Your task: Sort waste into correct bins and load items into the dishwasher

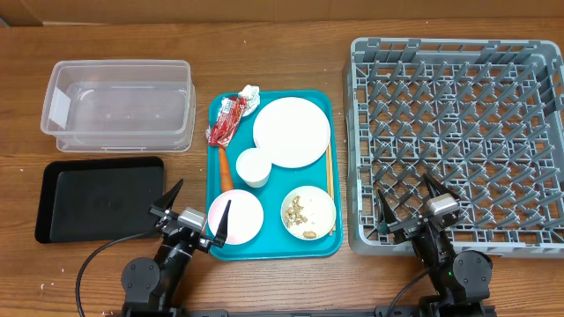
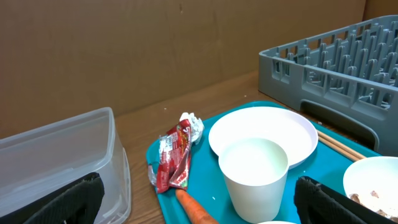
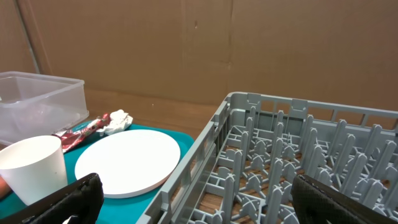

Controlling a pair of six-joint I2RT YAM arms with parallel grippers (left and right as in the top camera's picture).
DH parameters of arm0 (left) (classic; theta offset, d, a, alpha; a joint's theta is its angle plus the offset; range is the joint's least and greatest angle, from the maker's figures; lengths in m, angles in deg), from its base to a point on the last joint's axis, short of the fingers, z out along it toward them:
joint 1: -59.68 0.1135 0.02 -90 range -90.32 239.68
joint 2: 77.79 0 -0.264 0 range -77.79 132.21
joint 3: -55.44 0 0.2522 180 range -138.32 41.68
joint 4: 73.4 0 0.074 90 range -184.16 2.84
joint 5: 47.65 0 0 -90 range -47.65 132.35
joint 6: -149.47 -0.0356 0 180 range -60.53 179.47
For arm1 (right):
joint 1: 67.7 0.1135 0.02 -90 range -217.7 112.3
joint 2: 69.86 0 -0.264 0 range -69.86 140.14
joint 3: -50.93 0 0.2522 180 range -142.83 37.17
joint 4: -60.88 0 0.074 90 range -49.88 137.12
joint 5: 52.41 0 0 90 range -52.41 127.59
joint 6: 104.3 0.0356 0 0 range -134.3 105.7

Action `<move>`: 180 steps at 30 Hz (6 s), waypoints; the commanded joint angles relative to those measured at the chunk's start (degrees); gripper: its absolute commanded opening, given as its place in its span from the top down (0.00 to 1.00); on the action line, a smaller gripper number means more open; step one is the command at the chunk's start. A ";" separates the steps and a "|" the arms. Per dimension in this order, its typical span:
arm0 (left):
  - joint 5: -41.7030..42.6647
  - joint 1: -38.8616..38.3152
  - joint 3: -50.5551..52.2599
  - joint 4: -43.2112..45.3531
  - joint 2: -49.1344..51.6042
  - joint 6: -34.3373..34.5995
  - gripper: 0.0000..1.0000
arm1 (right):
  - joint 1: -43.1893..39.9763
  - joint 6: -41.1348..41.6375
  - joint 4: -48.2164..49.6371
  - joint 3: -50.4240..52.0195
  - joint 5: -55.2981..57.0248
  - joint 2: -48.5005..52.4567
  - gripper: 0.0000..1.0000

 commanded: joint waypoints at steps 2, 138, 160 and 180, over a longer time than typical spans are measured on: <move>0.63 0.13 0.20 0.04 -0.55 -0.44 0.00 | -0.20 -0.02 0.42 0.61 -0.02 -0.61 0.00; 22.05 0.11 -73.57 -34.18 53.29 14.05 0.00 | -0.20 7.98 -67.58 -86.75 -14.32 68.91 0.00; -1.57 -14.56 -73.48 -68.81 74.53 18.99 0.17 | -0.26 20.92 -64.81 -86.77 -7.06 70.88 0.00; -10.78 -26.40 -58.77 -53.44 82.07 33.03 0.36 | -0.26 21.09 -68.98 -86.77 -6.19 71.04 0.00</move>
